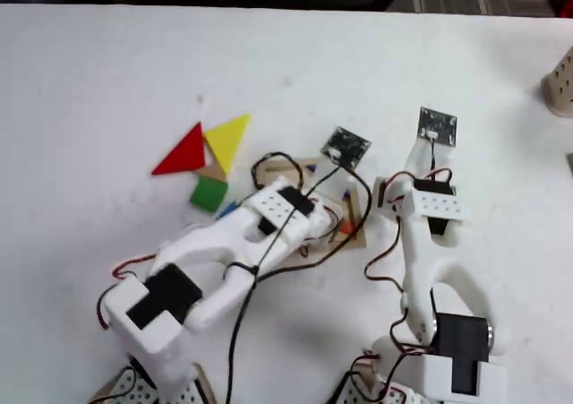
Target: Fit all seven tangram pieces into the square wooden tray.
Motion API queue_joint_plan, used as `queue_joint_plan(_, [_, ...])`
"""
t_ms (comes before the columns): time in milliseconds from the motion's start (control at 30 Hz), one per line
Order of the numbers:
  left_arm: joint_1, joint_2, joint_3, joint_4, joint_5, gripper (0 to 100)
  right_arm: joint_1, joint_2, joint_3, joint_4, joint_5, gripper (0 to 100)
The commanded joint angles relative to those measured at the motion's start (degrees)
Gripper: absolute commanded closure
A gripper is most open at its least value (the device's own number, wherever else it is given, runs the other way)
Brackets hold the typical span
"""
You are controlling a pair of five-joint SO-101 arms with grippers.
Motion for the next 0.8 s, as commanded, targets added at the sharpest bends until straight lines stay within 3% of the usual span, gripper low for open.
queue_joint_plan(0, [0.9, -0.3, -3.0, -4.1, 0.7, 98, 0.2, -2.6, -0.4, 0.0, -0.1, 98.1])
queue_joint_plan(400, [-1.4, -0.5, -3.3, -5.3, 0.7, 98, 0.2, -2.6, -0.5, 0.0, -0.1, 98.1])
queue_joint_plan(767, [2.9, 3.2, -5.2, -11.3, 0.8, 98, 0.1, -2.6, -0.5, 0.0, -0.1, 98.1])
